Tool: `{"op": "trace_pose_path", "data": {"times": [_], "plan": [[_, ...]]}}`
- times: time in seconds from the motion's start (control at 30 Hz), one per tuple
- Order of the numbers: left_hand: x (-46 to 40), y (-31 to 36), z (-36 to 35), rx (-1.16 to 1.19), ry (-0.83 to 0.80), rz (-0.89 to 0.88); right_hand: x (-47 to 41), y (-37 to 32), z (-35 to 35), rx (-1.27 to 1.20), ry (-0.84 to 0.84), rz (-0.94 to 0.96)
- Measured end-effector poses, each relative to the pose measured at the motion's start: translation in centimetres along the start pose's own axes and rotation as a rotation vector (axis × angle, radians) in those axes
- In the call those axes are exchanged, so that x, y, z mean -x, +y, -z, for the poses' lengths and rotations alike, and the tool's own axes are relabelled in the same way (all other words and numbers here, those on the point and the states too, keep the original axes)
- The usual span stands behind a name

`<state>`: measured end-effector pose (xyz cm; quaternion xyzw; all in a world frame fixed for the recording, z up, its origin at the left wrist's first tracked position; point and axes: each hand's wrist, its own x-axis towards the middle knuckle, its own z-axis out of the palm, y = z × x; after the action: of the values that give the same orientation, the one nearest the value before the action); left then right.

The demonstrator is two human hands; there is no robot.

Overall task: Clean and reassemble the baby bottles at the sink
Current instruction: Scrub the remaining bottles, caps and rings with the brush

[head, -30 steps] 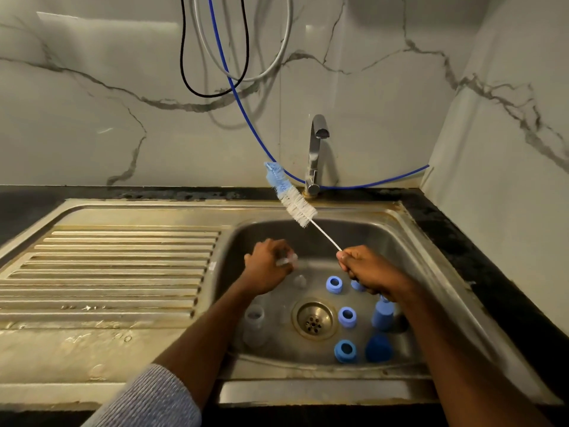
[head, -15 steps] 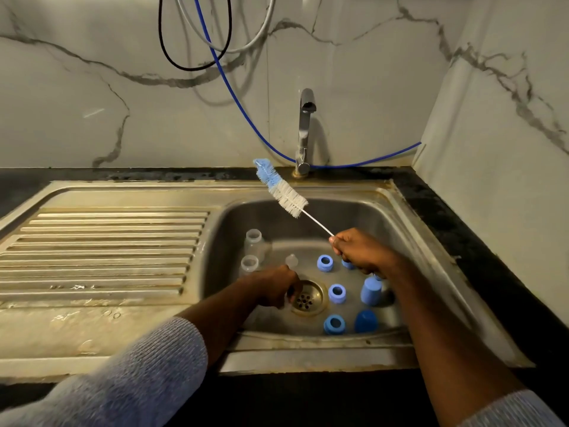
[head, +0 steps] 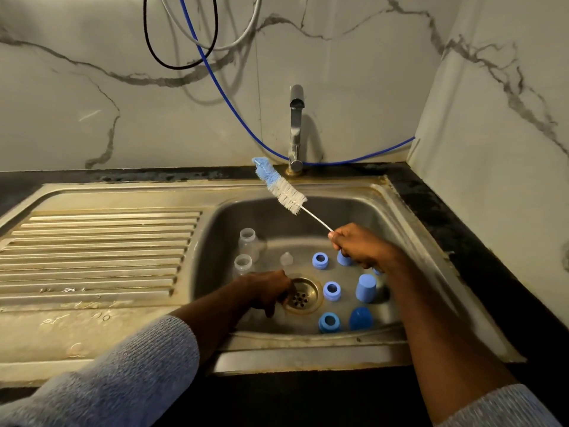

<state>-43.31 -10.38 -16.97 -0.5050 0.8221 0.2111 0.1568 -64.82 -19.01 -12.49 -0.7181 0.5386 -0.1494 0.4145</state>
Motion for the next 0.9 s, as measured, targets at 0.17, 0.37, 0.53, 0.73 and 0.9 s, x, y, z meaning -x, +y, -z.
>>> {"op": "trace_pose_path", "data": {"times": [0.17,0.37,0.53,0.73,0.9], "plan": [[-0.7,0.5,0.7,0.105,0.187,-0.009,-0.5,0.0,0.3,-0.029,0.021,0.001],[-3.7,2.7,0.8,0.049,0.053,-0.085,-0.8,0.0,0.8,-0.03,0.043,-0.006],[-5.9,3.4,0.0,0.056,0.024,-0.116,-0.9,-0.2,0.8,-0.028,0.022,0.006],[-6.9,4.0,-1.3,0.06,-0.033,-0.208,-1.2,-0.6,0.4,-0.036,0.016,0.025],[-6.7,4.2,-1.6,0.005,0.021,-0.198,-1.0,-0.8,0.4,-0.02,0.003,0.04]]}}
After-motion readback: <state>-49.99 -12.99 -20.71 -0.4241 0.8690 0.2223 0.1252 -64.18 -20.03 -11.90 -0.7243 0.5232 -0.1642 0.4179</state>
